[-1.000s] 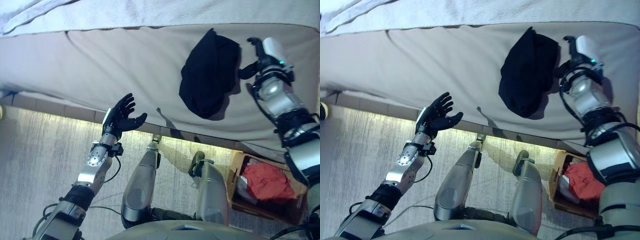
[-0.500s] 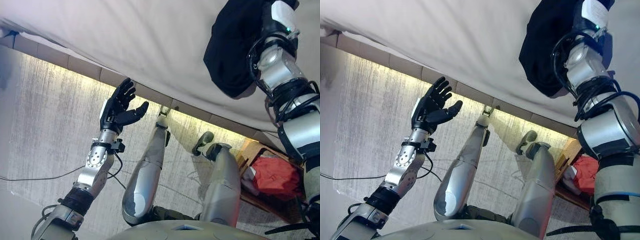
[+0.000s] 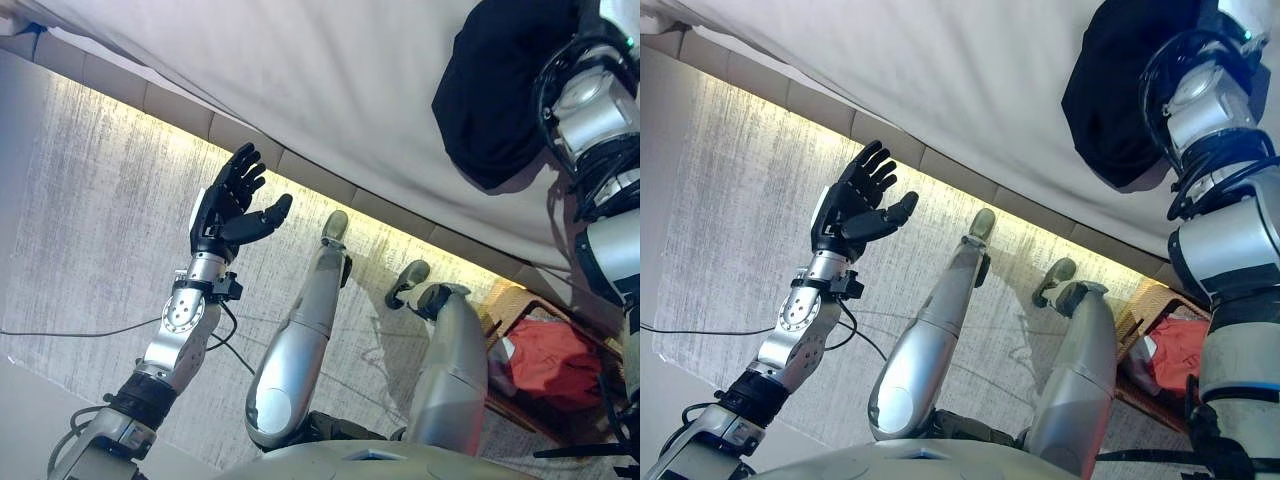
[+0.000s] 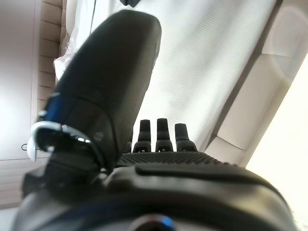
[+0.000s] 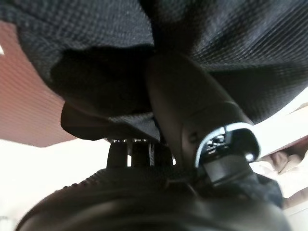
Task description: Pick up the clothes from the bed and place them into the basket
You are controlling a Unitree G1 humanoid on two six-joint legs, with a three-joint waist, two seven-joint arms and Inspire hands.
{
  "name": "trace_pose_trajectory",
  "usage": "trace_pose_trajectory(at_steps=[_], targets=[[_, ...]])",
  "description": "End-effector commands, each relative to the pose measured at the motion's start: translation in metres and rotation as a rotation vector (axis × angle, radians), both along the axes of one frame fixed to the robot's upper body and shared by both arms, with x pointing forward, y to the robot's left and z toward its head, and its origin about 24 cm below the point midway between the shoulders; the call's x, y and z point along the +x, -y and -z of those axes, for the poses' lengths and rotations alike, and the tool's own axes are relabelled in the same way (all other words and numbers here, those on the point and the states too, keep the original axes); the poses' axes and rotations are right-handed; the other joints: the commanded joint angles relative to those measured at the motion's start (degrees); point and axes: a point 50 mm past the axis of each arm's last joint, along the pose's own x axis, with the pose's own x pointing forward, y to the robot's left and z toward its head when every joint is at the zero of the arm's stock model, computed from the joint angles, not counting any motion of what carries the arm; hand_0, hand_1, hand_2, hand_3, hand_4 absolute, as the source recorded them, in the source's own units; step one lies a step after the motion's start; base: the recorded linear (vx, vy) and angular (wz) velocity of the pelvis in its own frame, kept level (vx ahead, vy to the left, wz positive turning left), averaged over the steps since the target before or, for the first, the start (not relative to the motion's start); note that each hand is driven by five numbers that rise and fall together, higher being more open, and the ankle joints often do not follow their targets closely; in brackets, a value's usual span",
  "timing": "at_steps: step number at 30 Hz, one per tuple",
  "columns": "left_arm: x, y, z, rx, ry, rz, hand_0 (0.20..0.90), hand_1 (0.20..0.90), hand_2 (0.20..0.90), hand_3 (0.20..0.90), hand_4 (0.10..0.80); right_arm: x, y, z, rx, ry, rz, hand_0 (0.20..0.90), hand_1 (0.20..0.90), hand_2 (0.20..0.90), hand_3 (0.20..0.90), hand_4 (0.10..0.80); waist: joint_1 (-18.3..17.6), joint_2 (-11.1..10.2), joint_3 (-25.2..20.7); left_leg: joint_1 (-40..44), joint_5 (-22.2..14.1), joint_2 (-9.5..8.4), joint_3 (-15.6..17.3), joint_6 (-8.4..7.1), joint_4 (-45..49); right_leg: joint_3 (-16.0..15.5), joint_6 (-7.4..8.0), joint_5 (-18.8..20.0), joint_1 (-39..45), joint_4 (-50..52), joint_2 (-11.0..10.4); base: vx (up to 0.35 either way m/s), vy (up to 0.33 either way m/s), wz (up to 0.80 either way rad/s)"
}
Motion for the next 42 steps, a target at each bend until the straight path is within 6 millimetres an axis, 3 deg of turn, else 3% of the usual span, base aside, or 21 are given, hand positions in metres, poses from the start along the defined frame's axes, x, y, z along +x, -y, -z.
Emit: trace_pose_trajectory(at_steps=[1,9,10,14,16,20,28,35,42], targets=[[-0.005,0.001,-0.037,-0.057,0.226,0.031,0.9,0.9,0.9,0.9,0.8,-0.003,0.003,0.001,-0.018,0.054,-0.004,0.3,0.3,0.3,0.2,0.1,-0.9,0.5,-2.3,5.6,-6.3,-0.73,3.7,4.67,1.4,-1.8,0.21,5.7,7.6,-9.4,4.9,-0.012,0.017,-0.08],[0.0,-0.001,-0.036,-0.036,0.21,0.034,0.9,0.9,0.9,0.9,0.8,-0.009,0.012,-0.001,-0.014,0.115,-0.017,0.3,0.3,0.3,0.2,0.1,-2.8,-1.3,-2.3,21.9,-4.8,0.58,4.8,3.69,-8.3,-0.8,0.74,6.9,22.6,-18.6,4.6,0.01,0.029,-0.12],[0.001,-0.002,-0.036,-0.031,0.206,0.03,0.9,0.9,0.9,0.9,0.8,-0.011,0.013,-0.001,-0.008,0.13,-0.026,0.3,0.3,0.3,0.2,0.1,-3.5,-1.8,-2.3,24.2,-3.0,0.95,5.4,3.62,-10.5,-1.0,0.38,8.6,25.1,-21.5,4.7,0.001,0.052,-0.25],[0.002,-0.004,-0.029,-0.015,0.162,0.001,0.9,0.9,0.9,0.9,0.8,-0.016,0.017,0.011,0.005,0.146,-0.069,0.3,0.3,0.3,0.2,0.1,-5.9,-3.6,-5.8,31.0,-2.6,2.86,7.6,3.16,-16.2,0.3,1.02,10.5,31.7,-29.4,5.9,0.118,0.047,-0.35],[0.003,-0.005,-0.023,0.002,0.124,-0.031,0.9,0.9,0.9,0.9,0.8,-0.024,0.023,0.023,0.007,0.159,-0.104,0.3,0.3,0.3,0.2,0.1,-8.8,-4.9,-9.3,37.1,-2.2,4.58,10.2,2.82,-21.8,2.1,1.97,12.4,36.9,-35.9,6.9,0.223,0.058,-0.54],[0.004,-0.006,-0.015,0.015,0.081,-0.047,0.9,0.9,0.9,0.9,0.8,-0.039,0.037,0.039,0.042,0.161,-0.122,0.3,0.3,0.3,0.2,0.1,-12.6,-6.0,-14.5,43.5,-1.4,5.45,12.8,2.38,-29.0,5.2,3.49,15.1,42.0,-43.3,8.1,0.185,0.052,-0.54],[0.002,-0.009,0.003,0.04,0.022,-0.034,0.9,0.9,0.9,0.9,0.8,-0.085,0.079,0.082,0.041,0.103,-0.031,0.3,0.3,0.3,0.2,0.1,-18.8,-6.7,-22.1,53.0,1.0,7.1,16.0,1.98,-41.1,12.3,6.88,20.9,46.8,-52.4,8.9,0.123,0.02,-0.33],[0.005,-0.01,0.011,0.057,0.0,-0.015,0.9,0.9,0.9,0.9,0.8,-0.108,0.094,0.095,0.047,0.119,0.038,0.3,0.3,0.3,0.2,0.1,-22.1,-6.9,-23.9,55.8,1.5,7.53,18.2,2.11,-46.0,16.2,8.09,23.1,47.2,-55.8,10.0,0.011,0.01,-0.3],[0.008,-0.011,0.016,0.077,-0.016,-0.027,0.9,0.9,0.9,0.9,0.8,-0.142,0.112,0.122,0.11,0.097,0.116,0.3,0.3,0.3,0.2,0.1,-27.0,-6.8,-24.8,57.8,0.5,7.89,22.2,2.7,-47.3,20.6,8.83,24.2,45.7,-56.8,11.5,-0.022,0.017,-0.33]])
